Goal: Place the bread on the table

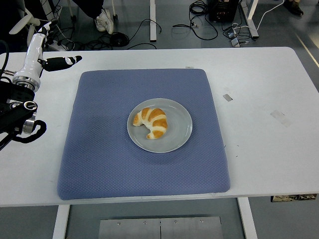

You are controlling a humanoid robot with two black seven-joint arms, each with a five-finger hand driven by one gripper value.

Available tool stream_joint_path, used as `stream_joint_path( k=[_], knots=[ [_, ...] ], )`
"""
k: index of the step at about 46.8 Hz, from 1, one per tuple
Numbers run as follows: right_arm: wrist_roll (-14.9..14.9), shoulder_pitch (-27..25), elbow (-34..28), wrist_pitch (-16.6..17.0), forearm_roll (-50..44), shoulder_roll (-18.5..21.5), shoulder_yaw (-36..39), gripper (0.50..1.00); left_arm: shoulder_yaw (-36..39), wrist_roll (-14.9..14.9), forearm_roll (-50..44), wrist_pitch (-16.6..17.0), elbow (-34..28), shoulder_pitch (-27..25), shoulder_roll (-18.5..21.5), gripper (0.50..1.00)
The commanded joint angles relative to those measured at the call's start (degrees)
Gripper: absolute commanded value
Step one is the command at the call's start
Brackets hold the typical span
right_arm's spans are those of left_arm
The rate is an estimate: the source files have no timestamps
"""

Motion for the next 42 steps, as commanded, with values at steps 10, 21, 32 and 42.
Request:
stream_joint_path(
  k=[10,21,32,42],
  knots=[
    [0.0,0.0,0.0,0.0,0.0,0.0,0.0,1.000,-0.4,-0.1,0.2,0.0,0.0,-0.1,0.0,0.974],
    [0.0,0.0,0.0,0.0,0.0,0.0,0.0,1.000,-0.3,-0.1,0.2,0.0,-0.1,-0.3,0.0,0.974],
    [0.0,0.0,0.0,0.0,0.0,0.0,0.0,1.000,-0.1,0.0,0.2,0.0,-0.1,-0.6,-0.1,0.975],
    [0.0,0.0,0.0,0.0,0.0,0.0,0.0,1.000,-0.2,0.0,0.2,0.0,-0.2,-0.7,0.0,0.980]
  ],
)
